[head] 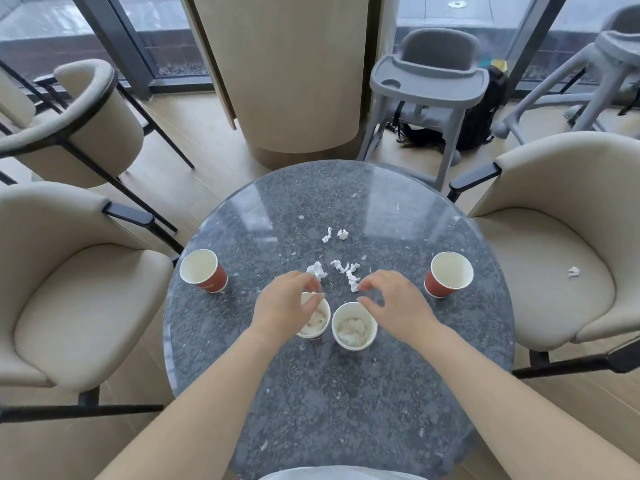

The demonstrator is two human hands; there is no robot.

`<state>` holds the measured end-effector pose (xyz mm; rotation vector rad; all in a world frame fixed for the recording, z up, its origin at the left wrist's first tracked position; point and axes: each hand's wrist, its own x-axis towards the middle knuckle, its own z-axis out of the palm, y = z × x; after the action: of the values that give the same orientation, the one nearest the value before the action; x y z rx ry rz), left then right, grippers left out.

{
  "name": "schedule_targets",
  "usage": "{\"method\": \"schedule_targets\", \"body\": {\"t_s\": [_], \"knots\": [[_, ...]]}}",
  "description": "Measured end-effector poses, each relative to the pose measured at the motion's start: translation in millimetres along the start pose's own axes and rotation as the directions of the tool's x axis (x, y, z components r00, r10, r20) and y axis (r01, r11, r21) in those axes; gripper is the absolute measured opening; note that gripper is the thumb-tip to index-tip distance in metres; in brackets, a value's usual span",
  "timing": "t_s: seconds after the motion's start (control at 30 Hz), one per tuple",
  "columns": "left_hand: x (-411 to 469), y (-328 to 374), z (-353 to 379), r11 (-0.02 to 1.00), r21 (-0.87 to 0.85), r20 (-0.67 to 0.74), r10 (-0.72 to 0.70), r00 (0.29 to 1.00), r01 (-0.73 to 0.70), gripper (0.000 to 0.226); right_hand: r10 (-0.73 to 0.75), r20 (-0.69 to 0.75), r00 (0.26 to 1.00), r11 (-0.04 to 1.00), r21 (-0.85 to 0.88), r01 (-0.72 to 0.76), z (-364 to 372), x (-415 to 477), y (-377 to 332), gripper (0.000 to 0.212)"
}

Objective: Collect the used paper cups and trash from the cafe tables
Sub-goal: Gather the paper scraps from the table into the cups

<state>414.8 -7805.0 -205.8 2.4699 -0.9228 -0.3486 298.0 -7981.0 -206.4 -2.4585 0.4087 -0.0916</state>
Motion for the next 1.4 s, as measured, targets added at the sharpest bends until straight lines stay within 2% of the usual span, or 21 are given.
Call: {"method": "schedule_targets", "body": {"t_s": [0.27, 0.5, 0.63, 0.77, 0.87, 1.0, 1.1, 1.4], "knots": [[50.6, -15.7, 4.4, 0.996, -0.01, 0.023, -0.086, 0.996, 0.087, 0.008, 0.001, 0.103, 0.995, 1.0, -0.019, 0.001, 2.9, 53.3, 18.7, 0.018], [87.8, -27.5, 29.6, 0.99, 0.046, 0.19, -0.142, 0.972, 0.136, 0.021, 0.009, 0.267, 0.964, 0.996, -0.092, 0.017, 25.8, 94.4, 36.3, 0.033], [105.4, -32.3, 40.9, 0.977, 0.124, 0.346, -0.207, 0.915, 0.174, 0.029, 0.011, 0.395, 0.918, 0.991, -0.127, 0.043, 41.9, 106.1, 42.9, 0.047], [113.3, -37.9, 48.1, 0.965, 0.191, 0.421, -0.248, 0.872, 0.182, 0.029, -0.031, 0.461, 0.887, 0.989, -0.113, 0.093, 53.5, 107.9, 50.9, 0.053], [113.2, -39.6, 49.9, 0.965, 0.186, 0.409, -0.246, 0.879, 0.184, 0.021, -0.037, 0.45, 0.892, 0.987, -0.12, 0.102, 59.1, 107.4, 56.2, 0.046], [109.2, -35.0, 45.0, 0.968, 0.105, 0.344, -0.252, 0.904, 0.23, 0.012, -0.014, 0.431, 0.902, 0.99, -0.123, 0.075, 60.1, 105.7, 61.9, 0.029], [104.2, -30.8, 37.4, 0.974, 0.044, 0.281, -0.227, 0.933, 0.223, 0.008, -0.002, 0.379, 0.925, 0.995, -0.09, 0.038, 55.9, 101.3, 61.4, 0.024], [60.7, -14.6, -3.2, 0.981, -0.079, 0.09, -0.167, 0.982, 0.175, 0.004, -0.032, 0.06, 0.998, 0.987, 0.158, 0.022, 10.9, 63.0, 21.1, 0.023]]}}
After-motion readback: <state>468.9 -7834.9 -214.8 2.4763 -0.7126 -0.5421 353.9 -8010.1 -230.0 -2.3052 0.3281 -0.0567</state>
